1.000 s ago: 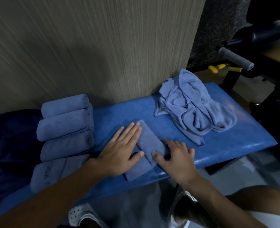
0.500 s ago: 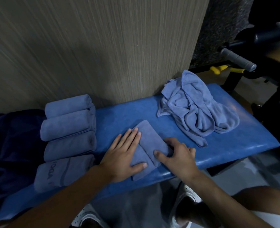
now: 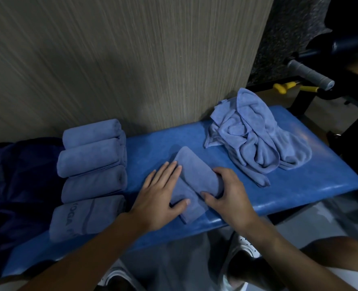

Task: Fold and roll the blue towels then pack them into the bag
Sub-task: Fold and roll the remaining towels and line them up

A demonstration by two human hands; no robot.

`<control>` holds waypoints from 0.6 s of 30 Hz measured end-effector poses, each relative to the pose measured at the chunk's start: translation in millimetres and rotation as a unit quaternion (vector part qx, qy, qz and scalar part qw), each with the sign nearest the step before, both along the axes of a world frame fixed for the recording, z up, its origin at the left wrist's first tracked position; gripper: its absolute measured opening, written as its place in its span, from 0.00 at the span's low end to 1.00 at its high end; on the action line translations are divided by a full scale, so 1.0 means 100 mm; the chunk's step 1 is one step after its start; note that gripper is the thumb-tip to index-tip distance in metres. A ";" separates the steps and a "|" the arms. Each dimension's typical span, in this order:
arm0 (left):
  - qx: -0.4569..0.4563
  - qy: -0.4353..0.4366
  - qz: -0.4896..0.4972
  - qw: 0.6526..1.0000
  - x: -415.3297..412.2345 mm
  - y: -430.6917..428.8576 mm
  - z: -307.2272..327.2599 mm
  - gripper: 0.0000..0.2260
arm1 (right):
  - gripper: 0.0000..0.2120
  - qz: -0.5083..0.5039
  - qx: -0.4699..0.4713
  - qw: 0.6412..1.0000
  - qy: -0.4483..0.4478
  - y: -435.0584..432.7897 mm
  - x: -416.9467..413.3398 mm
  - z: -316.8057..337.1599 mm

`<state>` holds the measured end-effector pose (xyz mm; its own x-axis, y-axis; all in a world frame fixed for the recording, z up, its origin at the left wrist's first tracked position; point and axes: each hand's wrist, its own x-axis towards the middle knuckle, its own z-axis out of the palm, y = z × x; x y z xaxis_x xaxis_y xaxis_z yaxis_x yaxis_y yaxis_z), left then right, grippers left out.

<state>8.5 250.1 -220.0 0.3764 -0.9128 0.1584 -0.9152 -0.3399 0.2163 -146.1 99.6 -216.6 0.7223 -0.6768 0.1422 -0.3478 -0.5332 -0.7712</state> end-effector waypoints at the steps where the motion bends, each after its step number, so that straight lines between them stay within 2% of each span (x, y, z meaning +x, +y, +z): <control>1: -0.042 0.013 0.014 0.999 -0.01 -0.01 0.04 0.33 | 0.28 0.014 -0.034 0.999 0.002 0.03 -0.01 0.00; 3: -0.126 0.086 0.085 0.985 -0.02 -0.05 0.09 0.23 | 0.27 0.039 -0.107 0.993 0.014 0.07 -0.02 0.02; 4: -0.163 0.182 0.134 0.960 -0.02 -0.09 0.15 0.17 | 0.28 0.046 -0.144 0.988 0.016 0.09 -0.02 0.03; 5: -0.186 0.308 0.183 0.915 -0.03 -0.15 0.23 0.13 | 0.28 0.053 -0.173 0.983 0.014 0.10 -0.02 0.04; 6: -0.190 0.431 0.229 0.852 -0.04 -0.20 0.32 0.12 | 0.28 0.062 -0.195 0.979 0.009 0.11 -0.01 0.05; 7: -0.180 0.523 0.266 0.789 -0.04 -0.25 0.39 0.15 | 0.29 0.072 -0.216 0.974 0.002 0.13 -0.01 0.06; 8: -0.167 0.579 0.286 0.745 -0.04 -0.28 0.44 0.19 | 0.29 0.087 -0.238 0.967 -0.003 0.15 0.00 0.07; 10: -0.158 0.621 0.291 0.711 -0.10 -0.29 0.52 0.19 | 0.30 0.121 -0.282 0.952 -0.007 0.19 -0.01 0.11; 14: -0.218 0.661 0.308 0.649 -0.13 -0.24 0.51 0.10 | 0.31 0.197 -0.331 0.923 0.011 0.27 -0.04 0.16; 16: -0.236 0.666 0.313 0.635 -0.12 -0.19 0.48 0.10 | 0.32 0.228 -0.333 0.915 0.024 0.30 -0.06 0.17; 18: -0.247 0.666 0.319 0.627 -0.11 -0.14 0.47 0.11 | 0.29 0.236 -0.290 0.927 0.015 0.34 -0.08 0.18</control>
<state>-2.3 236.0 -173.4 0.7387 -0.4723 -0.4809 0.4788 -0.1346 0.8676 -154.1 133.4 -198.7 0.9281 -0.1010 0.3584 0.0121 -0.9538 -0.3001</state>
